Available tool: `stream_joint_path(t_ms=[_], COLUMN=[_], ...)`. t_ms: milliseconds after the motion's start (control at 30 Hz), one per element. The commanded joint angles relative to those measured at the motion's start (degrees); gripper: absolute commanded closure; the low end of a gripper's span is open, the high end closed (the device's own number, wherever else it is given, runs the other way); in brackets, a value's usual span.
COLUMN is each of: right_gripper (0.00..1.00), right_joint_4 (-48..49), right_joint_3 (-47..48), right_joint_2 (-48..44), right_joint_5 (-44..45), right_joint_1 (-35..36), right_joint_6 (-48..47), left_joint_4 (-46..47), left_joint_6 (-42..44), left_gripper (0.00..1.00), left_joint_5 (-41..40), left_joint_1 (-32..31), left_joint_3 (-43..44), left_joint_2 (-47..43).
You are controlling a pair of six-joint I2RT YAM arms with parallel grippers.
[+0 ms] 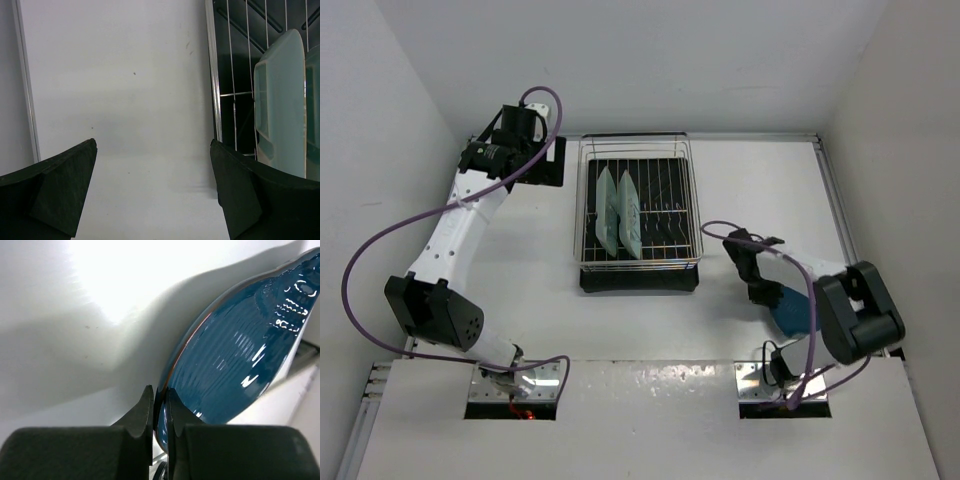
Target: Load the plates into the dish rack
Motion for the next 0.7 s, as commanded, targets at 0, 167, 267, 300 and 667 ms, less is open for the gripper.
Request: stream_joint_path(t_ms=[0, 167, 267, 300, 667], right_gripper=[1.0, 1.0, 1.0, 1.0, 1.0], right_joint_4=[14.1, 19.4, 19.8, 19.4, 15.7], right_joint_3=[-1.1, -3.3, -3.4, -3.6, 4.6], right_joint_2=[-8.6, -22.0, -29.1, -31.8, -40.1], right_joint_5=[-9.5, -17.5, -19.9, -19.8, -20.3], right_joint_1=[-1.3, -5.0, -6.2, -6.7, -10.8], right_joint_6=[-4.3, -5.9, -6.3, -6.3, -8.3], left_joint_4=[0.6, 0.1, 0.1, 0.1, 0.1], left_joint_6=[0.6, 0.6, 0.6, 0.6, 0.6], left_gripper=[0.0, 0.0, 0.0, 0.0, 0.0], left_joint_5=[0.9, 0.9, 1.4, 1.4, 2.4], left_joint_1=[0.2, 0.7, 1.3, 1.3, 1.3], left_joint_3=[2.2, 2.9, 2.9, 2.9, 3.4], left_joint_2=[-2.3, -2.3, -2.3, -2.3, -2.3])
